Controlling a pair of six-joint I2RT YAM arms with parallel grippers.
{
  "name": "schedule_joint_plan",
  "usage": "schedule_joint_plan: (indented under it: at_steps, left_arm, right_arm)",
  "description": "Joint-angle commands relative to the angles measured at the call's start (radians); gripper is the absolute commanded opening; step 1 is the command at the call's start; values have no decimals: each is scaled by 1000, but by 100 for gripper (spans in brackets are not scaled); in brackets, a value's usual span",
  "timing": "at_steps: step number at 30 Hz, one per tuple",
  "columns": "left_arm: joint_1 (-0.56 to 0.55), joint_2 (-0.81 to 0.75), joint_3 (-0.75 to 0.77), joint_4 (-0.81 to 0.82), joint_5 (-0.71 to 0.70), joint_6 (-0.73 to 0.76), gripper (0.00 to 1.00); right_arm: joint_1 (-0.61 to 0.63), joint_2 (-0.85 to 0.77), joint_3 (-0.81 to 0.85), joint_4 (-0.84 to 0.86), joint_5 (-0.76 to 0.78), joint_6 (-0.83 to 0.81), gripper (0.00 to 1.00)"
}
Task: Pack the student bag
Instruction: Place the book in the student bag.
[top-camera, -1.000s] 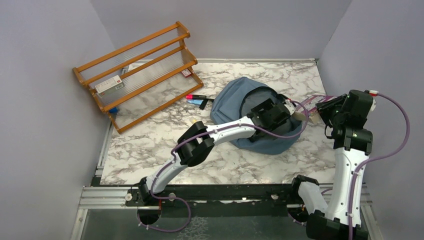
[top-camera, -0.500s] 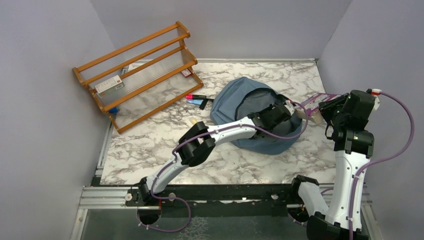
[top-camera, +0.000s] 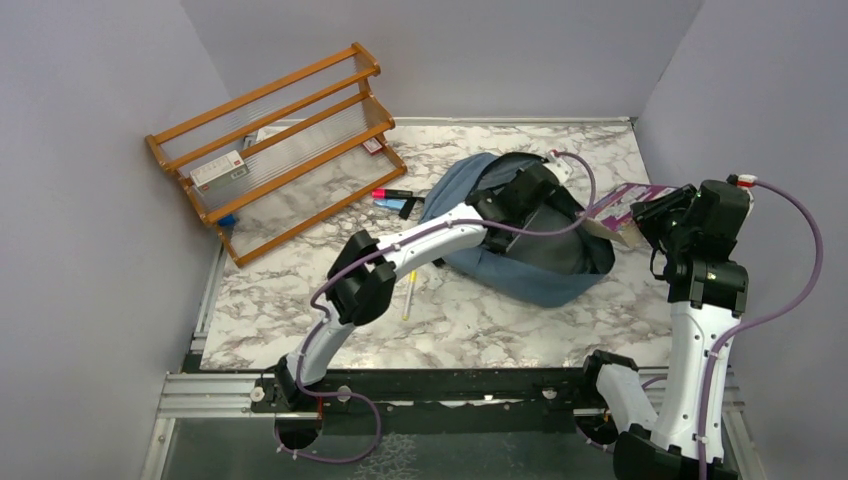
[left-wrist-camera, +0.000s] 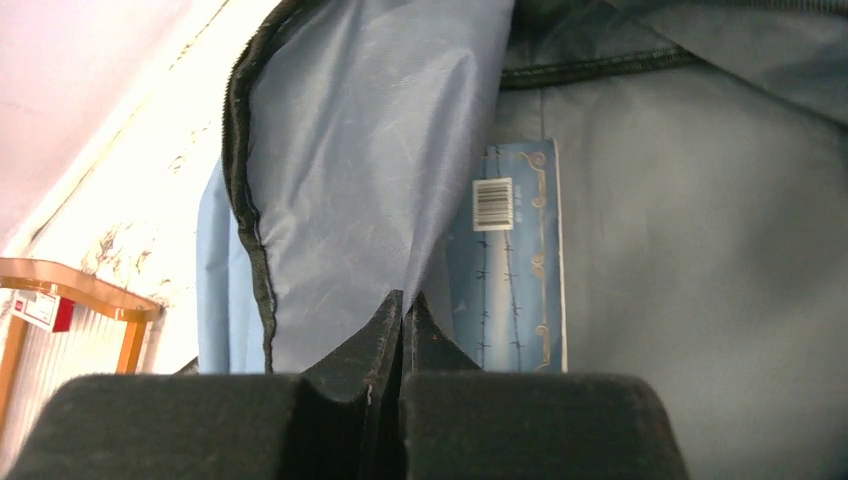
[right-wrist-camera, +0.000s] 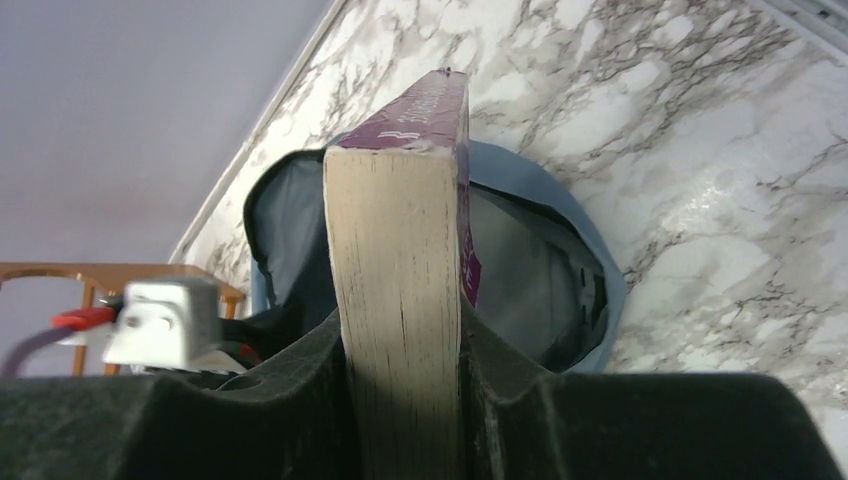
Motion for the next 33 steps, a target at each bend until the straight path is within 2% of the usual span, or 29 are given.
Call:
schedule_joint_plan:
  at_steps: [1, 4, 11, 19, 25, 33]
  left_arm:
    - [65, -94, -21, 24, 102, -83, 0]
    - [93, -122, -30, 24, 155, -115, 0]
    - [106, -161, -43, 26, 214, -118, 0]
    - [106, -180, -59, 34, 258, -163, 0]
    - [104, -191, -57, 35, 316, -186, 0]
    - [102, -214, -68, 33, 321, -180, 0]
  right_arm:
    - [6, -22, 31, 99, -128, -23, 1]
    - [7, -31, 7, 106, -217, -46, 1]
    - [6, -63, -127, 178, -554, -10, 1]
    - [7, -40, -282, 299, -700, 98, 1]
    - [6, -23, -342, 420, -640, 177, 1]
    - [6, 59, -320, 541, -565, 224, 1]
